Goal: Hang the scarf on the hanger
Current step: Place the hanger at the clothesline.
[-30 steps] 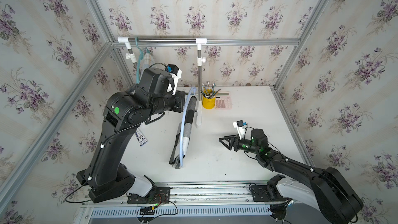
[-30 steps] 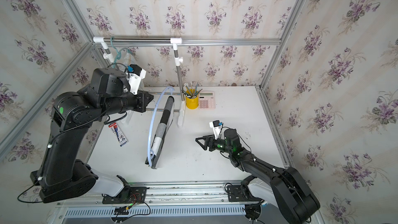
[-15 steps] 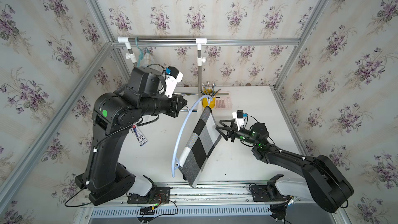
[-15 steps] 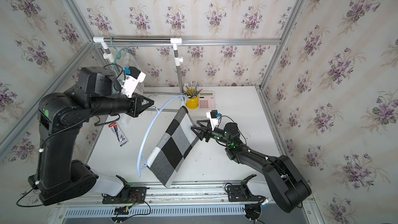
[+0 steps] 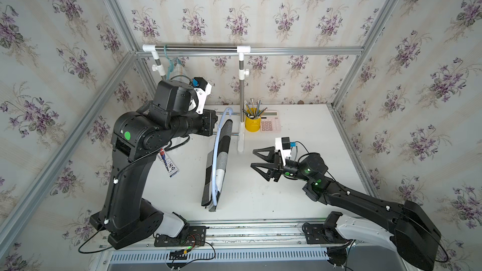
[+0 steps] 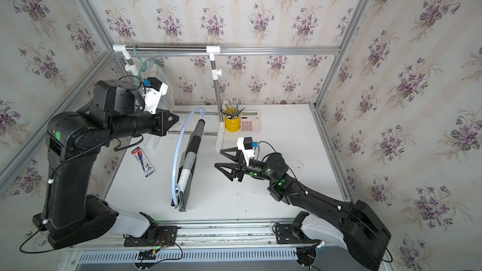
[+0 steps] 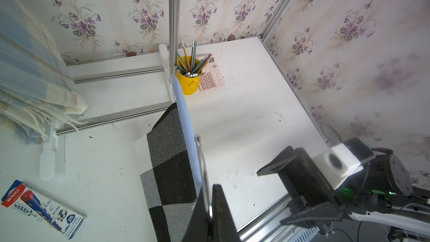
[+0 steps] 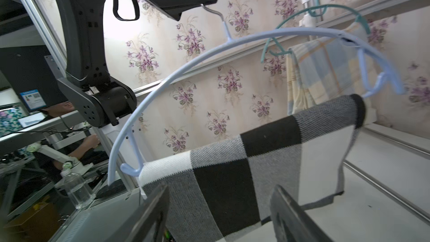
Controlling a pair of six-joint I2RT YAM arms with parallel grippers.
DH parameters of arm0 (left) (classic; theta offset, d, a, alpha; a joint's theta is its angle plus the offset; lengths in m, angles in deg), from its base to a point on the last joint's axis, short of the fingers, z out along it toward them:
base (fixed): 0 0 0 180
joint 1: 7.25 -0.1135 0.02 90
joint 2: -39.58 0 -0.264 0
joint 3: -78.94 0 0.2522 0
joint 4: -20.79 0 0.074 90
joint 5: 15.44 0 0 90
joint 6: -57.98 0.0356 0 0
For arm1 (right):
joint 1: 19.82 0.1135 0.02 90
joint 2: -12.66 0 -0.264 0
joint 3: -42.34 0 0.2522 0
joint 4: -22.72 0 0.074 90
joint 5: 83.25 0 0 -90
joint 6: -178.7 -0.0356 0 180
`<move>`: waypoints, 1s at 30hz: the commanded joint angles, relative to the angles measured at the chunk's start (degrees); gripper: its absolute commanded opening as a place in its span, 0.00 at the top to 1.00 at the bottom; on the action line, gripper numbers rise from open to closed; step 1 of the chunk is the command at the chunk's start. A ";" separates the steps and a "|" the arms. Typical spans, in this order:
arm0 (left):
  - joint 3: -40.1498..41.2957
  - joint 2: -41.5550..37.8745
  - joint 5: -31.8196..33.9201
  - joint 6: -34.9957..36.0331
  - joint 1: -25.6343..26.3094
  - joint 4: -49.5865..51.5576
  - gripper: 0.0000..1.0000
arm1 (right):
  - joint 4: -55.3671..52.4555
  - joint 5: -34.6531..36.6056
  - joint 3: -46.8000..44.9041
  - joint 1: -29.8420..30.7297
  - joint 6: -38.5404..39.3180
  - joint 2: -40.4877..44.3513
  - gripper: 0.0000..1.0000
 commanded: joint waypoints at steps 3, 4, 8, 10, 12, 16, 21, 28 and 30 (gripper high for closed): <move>2.15 -0.97 1.89 -1.50 0.01 -7.70 1.00 | -1.92 4.55 9.90 8.98 -3.78 -6.20 0.29; 2.96 -1.29 2.19 -1.58 0.03 -8.05 1.00 | -2.93 4.81 12.08 10.44 -3.99 -7.57 0.29; 5.72 -1.95 2.61 -1.75 0.00 -9.63 1.00 | -7.74 6.23 19.17 14.65 -4.33 -12.23 0.30; 6.60 -1.95 2.70 -1.88 0.01 -10.19 1.00 | -10.52 6.80 22.02 15.44 -5.30 -14.66 0.33; 7.44 -1.95 2.63 -2.01 -0.01 -10.70 1.00 | -12.08 6.72 23.77 15.44 -7.34 -17.03 0.39; 7.96 -1.94 2.66 -1.95 -0.04 -10.70 1.00 | -14.45 5.60 26.15 15.89 -8.20 -19.72 0.55; 9.11 -3.87 4.21 -1.47 -0.04 -10.76 1.00 | -16.45 5.41 26.69 15.98 -8.15 -19.74 0.84; 12.74 -5.53 3.23 -0.59 -0.05 -12.97 0.87 | -20.99 2.74 29.31 16.04 -8.63 -19.57 1.00; 13.21 -6.27 1.83 -0.97 -0.05 -13.01 0.50 | -22.61 1.78 30.70 15.97 -8.39 -19.86 1.00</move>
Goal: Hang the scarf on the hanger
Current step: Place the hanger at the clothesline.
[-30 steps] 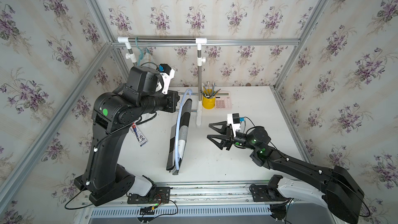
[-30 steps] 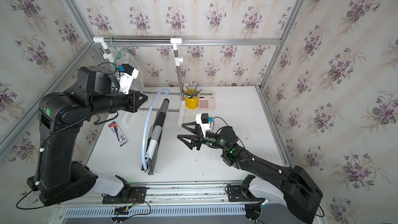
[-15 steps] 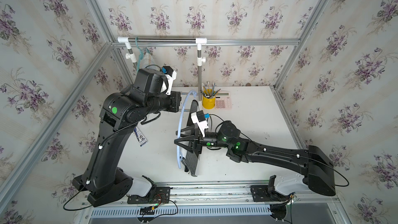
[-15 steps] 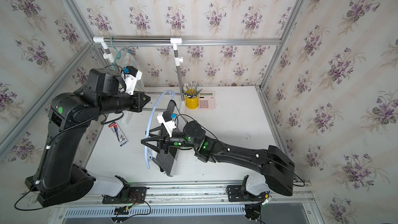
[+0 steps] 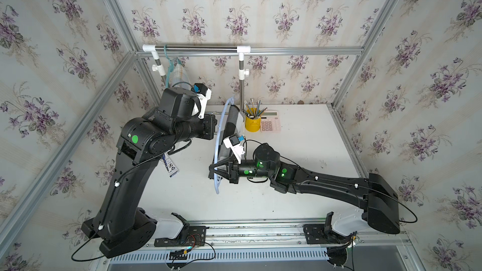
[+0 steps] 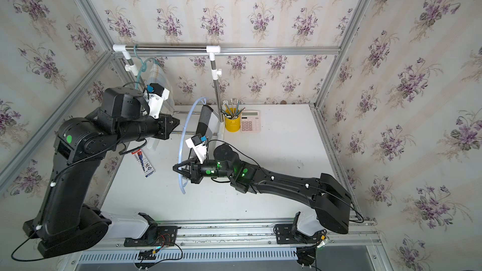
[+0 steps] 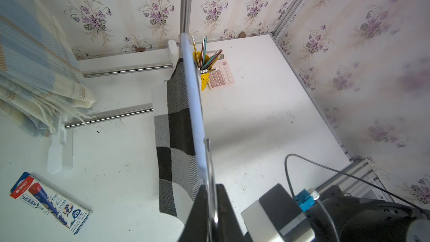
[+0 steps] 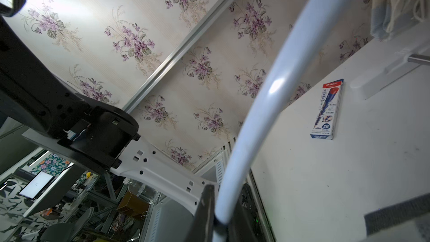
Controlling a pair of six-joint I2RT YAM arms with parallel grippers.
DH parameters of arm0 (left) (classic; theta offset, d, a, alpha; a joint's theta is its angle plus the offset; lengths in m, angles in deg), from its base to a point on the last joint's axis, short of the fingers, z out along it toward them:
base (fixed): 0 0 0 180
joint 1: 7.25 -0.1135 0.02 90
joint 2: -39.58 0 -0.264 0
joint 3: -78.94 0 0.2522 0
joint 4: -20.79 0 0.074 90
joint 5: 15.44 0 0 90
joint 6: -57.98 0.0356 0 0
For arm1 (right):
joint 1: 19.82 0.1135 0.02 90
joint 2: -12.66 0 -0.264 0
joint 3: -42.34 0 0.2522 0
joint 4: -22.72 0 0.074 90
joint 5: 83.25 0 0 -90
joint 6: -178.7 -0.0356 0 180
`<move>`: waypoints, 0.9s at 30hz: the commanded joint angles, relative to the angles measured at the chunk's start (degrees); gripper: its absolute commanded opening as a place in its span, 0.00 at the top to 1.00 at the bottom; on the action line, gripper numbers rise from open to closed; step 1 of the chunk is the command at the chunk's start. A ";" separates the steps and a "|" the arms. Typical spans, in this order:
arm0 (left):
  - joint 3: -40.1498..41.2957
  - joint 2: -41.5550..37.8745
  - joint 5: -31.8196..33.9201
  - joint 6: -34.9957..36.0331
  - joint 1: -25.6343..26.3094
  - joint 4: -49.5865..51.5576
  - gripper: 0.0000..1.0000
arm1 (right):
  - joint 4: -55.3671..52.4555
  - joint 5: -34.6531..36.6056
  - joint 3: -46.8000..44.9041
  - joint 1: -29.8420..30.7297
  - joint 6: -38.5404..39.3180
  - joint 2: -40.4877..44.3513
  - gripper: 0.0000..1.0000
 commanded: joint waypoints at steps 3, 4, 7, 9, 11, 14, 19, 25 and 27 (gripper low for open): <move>2.22 -3.62 -3.30 -1.74 0.00 -5.09 0.29 | 0.03 -5.19 3.72 0.17 4.78 -0.32 1.00; 3.78 -5.42 -3.50 -2.19 0.02 -5.65 0.26 | -0.43 -5.05 4.15 0.16 4.77 -0.39 1.00; 11.61 -12.66 -4.05 -4.08 -0.01 -8.50 0.22 | -0.33 -5.04 4.66 0.17 4.26 -0.80 1.00; 17.85 -18.28 -5.02 -5.23 0.00 -10.26 0.21 | -0.16 -4.81 4.80 0.18 3.89 -1.16 1.00; 24.34 -24.00 -5.16 -6.54 -0.01 -11.69 0.21 | 0.47 -4.81 4.90 0.17 3.49 -1.62 1.00; 32.99 -32.04 -5.58 -8.46 0.02 -14.80 0.21 | 1.46 -4.99 5.06 0.20 2.71 -2.59 1.00; 43.73 -38.31 -7.20 -11.03 -0.01 -19.07 0.26 | 2.72 -5.98 5.15 0.17 1.54 -3.34 1.00; 52.50 -38.49 -9.46 -13.68 0.00 -25.29 0.52 | 3.98 -6.08 3.94 0.25 0.71 -3.22 1.00; 54.17 -38.10 -9.55 -14.13 0.02 -26.13 0.58 | 4.01 -6.16 3.72 0.20 0.64 -3.26 1.00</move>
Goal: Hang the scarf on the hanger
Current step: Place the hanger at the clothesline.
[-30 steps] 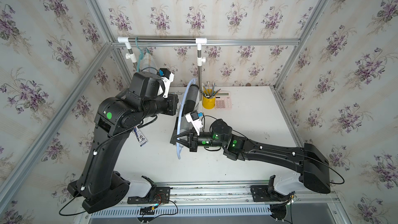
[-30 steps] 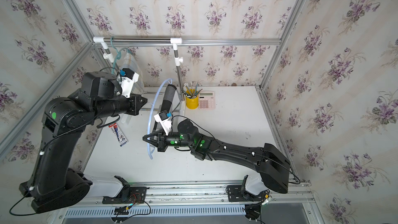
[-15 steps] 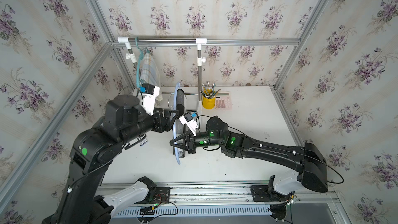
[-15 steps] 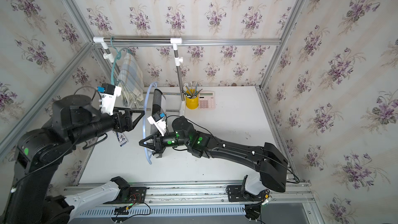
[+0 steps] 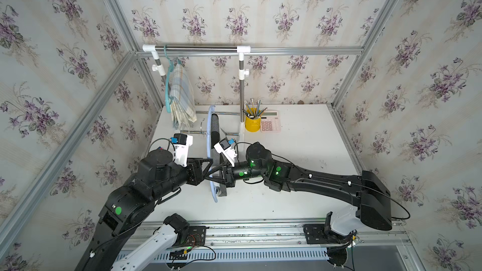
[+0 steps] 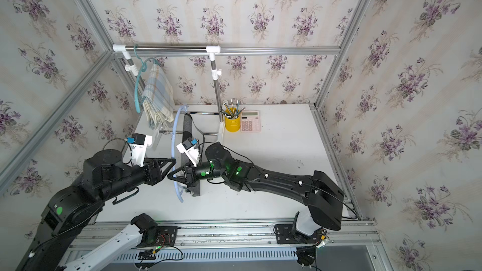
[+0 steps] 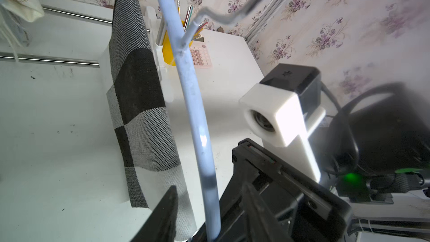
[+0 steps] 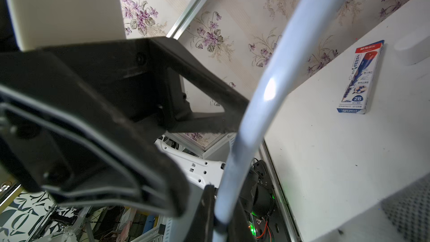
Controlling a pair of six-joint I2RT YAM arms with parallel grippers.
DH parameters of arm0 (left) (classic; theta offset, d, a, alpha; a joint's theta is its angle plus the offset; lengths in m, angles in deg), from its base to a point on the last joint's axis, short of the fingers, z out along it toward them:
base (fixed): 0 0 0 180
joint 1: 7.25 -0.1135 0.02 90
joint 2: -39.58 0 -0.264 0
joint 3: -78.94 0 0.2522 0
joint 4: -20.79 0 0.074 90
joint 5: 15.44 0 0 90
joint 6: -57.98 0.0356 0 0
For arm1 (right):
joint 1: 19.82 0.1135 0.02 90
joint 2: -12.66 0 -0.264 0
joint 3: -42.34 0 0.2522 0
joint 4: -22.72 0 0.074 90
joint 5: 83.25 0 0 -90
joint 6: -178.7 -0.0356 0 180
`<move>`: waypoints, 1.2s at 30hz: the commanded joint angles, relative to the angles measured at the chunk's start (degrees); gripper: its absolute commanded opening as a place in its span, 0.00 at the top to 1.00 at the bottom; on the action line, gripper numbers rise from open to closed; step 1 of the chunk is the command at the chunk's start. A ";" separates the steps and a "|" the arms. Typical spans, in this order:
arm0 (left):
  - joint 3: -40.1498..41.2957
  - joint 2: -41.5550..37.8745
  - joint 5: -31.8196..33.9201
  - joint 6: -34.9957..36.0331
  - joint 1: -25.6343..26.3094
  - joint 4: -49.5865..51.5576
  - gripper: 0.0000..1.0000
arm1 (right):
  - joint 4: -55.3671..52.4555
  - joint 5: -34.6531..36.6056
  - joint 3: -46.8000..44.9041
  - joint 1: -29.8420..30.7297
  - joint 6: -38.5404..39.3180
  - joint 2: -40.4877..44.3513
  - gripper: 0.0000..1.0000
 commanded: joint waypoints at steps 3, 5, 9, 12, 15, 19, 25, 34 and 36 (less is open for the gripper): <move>3.53 0.35 -1.96 -2.41 -0.01 -6.44 0.67 | 7.54 -0.33 0.09 0.00 2.62 0.48 1.00; 4.88 0.30 -3.21 -2.88 0.00 -7.52 0.70 | 7.37 -0.24 0.15 -0.03 2.79 0.34 1.00; 5.91 0.47 -3.34 -3.11 -0.01 -7.48 0.79 | 7.36 -0.29 0.58 -0.06 2.80 0.13 1.00; 5.87 0.37 -2.96 -3.11 -0.01 -7.35 0.93 | 7.38 -0.36 0.78 -0.07 2.90 -0.06 1.00; 4.83 0.70 -2.66 -3.03 0.05 -7.17 1.00 | 7.27 -0.26 0.94 -0.06 3.03 -0.40 1.00; 2.20 2.25 -2.35 -2.83 -0.01 -6.90 1.00 | 7.00 0.25 1.00 -0.11 4.19 -0.17 1.00; -1.70 4.90 -2.10 -1.24 -0.01 -7.47 1.00 | 3.92 1.96 0.31 -0.91 8.15 2.24 0.49; -11.32 13.07 -3.33 1.90 -0.29 -7.36 1.00 | -2.02 2.61 -10.93 -9.39 15.62 18.11 0.23; -14.08 15.67 -4.71 2.32 -1.42 -7.23 1.00 | -1.43 1.23 -15.40 -13.91 15.11 24.28 0.23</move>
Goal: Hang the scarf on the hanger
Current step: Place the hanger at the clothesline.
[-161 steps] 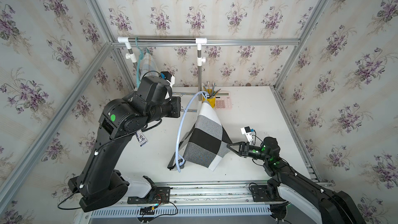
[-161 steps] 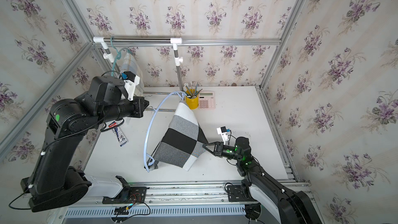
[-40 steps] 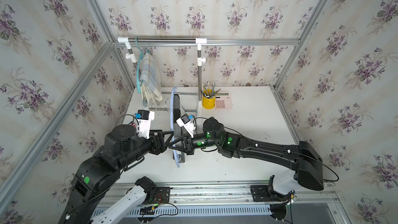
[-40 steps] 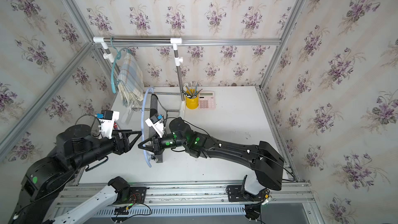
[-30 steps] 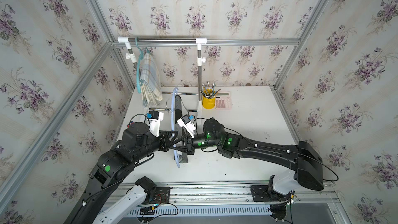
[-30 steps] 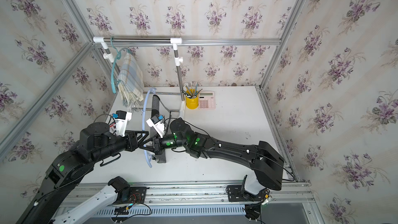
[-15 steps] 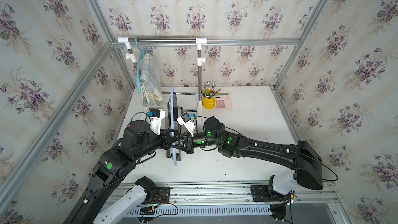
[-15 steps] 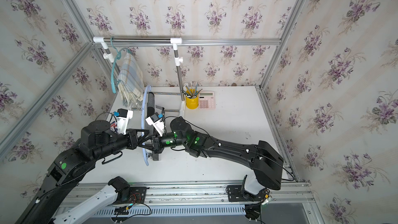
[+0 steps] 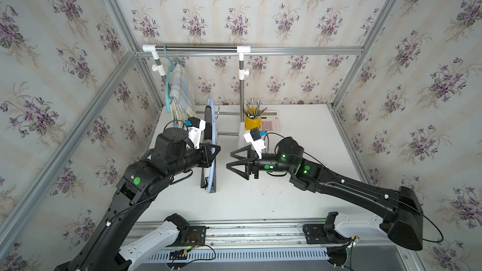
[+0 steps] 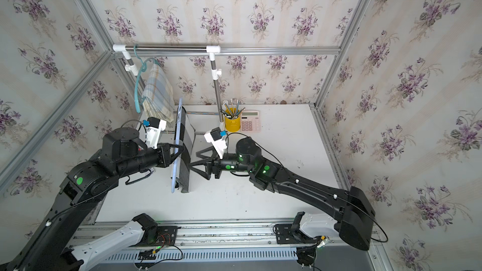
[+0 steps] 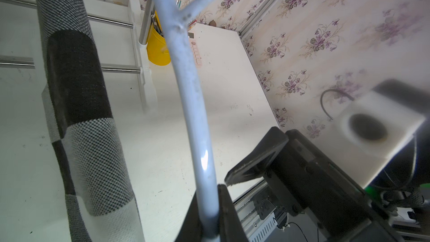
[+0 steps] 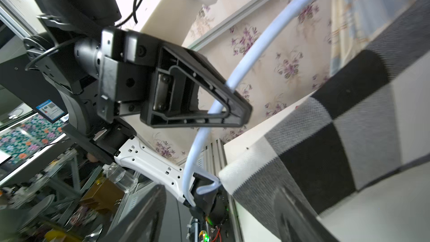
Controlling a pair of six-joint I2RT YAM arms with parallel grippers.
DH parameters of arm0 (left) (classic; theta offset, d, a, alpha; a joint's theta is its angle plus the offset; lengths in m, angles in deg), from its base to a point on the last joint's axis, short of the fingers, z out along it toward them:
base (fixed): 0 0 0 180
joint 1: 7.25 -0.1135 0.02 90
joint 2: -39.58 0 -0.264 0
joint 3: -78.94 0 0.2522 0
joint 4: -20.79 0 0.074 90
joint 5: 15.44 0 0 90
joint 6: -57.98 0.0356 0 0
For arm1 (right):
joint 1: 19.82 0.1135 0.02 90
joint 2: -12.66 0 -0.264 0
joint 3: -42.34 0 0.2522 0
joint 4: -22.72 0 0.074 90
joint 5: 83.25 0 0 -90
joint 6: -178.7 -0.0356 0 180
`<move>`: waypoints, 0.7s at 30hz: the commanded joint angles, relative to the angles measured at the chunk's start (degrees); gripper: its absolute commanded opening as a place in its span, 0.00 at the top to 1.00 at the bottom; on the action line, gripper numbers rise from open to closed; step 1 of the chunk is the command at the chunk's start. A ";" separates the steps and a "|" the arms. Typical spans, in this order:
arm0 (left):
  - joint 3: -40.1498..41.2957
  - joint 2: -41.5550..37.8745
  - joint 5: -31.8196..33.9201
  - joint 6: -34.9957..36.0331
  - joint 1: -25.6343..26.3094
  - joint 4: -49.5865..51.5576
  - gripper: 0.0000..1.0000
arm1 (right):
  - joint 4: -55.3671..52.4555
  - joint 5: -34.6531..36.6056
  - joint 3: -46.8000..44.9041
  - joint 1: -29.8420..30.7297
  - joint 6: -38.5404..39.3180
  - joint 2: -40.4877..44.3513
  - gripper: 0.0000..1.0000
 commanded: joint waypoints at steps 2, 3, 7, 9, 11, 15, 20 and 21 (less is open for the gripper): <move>-5.10 4.25 -4.40 3.35 -3.02 -6.75 1.00 | 0.22 -1.99 -6.21 -6.88 1.33 9.29 0.22; -6.43 5.66 -6.16 3.14 -4.30 -7.24 1.00 | 0.00 -2.19 -7.55 -8.40 1.30 11.57 0.22; -12.38 11.76 -15.76 1.75 -10.33 -9.44 1.00 | -1.72 -2.36 -11.41 -12.00 2.11 18.36 0.20; -15.24 14.92 -21.20 0.08 -13.62 -11.44 1.00 | -3.16 -2.04 -12.44 -12.38 2.72 20.30 0.20; -17.80 18.12 -26.42 -2.11 -17.10 -13.70 1.00 | -3.98 -1.73 -13.69 -12.48 3.06 21.49 0.20; -19.91 23.82 -35.45 -9.55 -23.98 -21.68 1.00 | -4.60 -1.20 -15.59 -12.57 3.59 22.94 0.20; -23.16 32.45 -42.38 -21.26 -30.77 -33.25 1.00 | -6.39 -0.42 -16.11 -12.66 5.35 23.34 0.21; -24.98 34.16 -42.83 -22.11 -31.41 -34.02 1.00 | -6.58 -0.27 -16.25 -12.66 5.48 23.30 0.21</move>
